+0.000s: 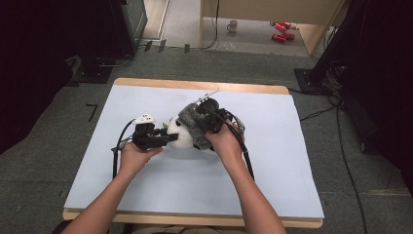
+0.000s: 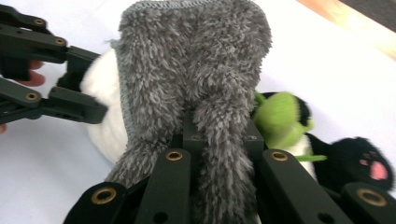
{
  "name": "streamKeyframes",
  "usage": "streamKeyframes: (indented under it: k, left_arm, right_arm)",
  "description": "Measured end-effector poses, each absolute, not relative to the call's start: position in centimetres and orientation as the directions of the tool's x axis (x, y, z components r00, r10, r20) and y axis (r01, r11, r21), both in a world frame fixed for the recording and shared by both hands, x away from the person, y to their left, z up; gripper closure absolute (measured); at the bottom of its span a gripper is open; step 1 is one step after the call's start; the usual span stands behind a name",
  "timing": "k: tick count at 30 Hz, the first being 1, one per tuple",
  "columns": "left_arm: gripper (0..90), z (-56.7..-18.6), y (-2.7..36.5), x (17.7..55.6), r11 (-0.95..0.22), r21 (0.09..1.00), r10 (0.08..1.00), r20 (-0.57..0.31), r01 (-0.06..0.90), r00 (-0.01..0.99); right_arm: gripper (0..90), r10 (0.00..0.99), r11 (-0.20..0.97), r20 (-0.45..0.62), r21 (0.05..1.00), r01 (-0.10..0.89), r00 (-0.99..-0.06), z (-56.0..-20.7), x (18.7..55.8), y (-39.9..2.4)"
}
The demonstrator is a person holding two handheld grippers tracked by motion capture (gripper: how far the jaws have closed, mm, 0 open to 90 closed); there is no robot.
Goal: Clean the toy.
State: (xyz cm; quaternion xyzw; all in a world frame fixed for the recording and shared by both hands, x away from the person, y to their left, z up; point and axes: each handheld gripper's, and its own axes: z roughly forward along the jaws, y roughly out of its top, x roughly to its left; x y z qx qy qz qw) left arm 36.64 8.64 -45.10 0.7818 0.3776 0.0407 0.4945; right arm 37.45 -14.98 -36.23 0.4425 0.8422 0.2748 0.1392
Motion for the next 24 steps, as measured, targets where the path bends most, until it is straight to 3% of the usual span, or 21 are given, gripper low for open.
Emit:
streamKeyframes:
  k: [5, 8, 11, 18, 24]
  left_arm:
    - [55.6, -45.2, 8.9, 36.8, -0.235, 0.797, 0.619, -0.318, 0.557, 0.718]
    - [55.7, -45.3, 9.0, 36.8, -0.24, 0.794, 0.612, -0.323, 0.559, 0.722]
    - [55.7, -45.3, 9.1, 36.8, -0.255, 0.789, 0.607, -0.319, 0.559, 0.727]
    - [55.8, -45.6, 9.3, 36.5, -0.31, 0.776, 0.59, -0.295, 0.549, 0.752]
    - [55.7, -45.8, 9.5, 36.2, -0.312, 0.776, 0.585, -0.298, 0.549, 0.754]
  right_arm:
    - [80.1, 0.849, 0.423, 0.003, 0.595, 0.683, -0.529, -35.2, 37.7, -16.2]
    - [80.0, 0.847, 0.351, 0.119, 0.609, 0.711, -0.519, -34.8, 38.0, -17.4]
    - [79.7, 0.844, 0.304, 0.165, 0.636, 0.709, -0.51, -34.2, 38.0, -18.5]
    - [79.5, 0.853, 0.245, 0.166, 0.711, 0.66, -0.495, -31.5, 37.7, -20.5]
    - [79.5, 0.862, 0.228, 0.168, 0.714, 0.662, -0.479, -31.1, 37.8, -21.9]
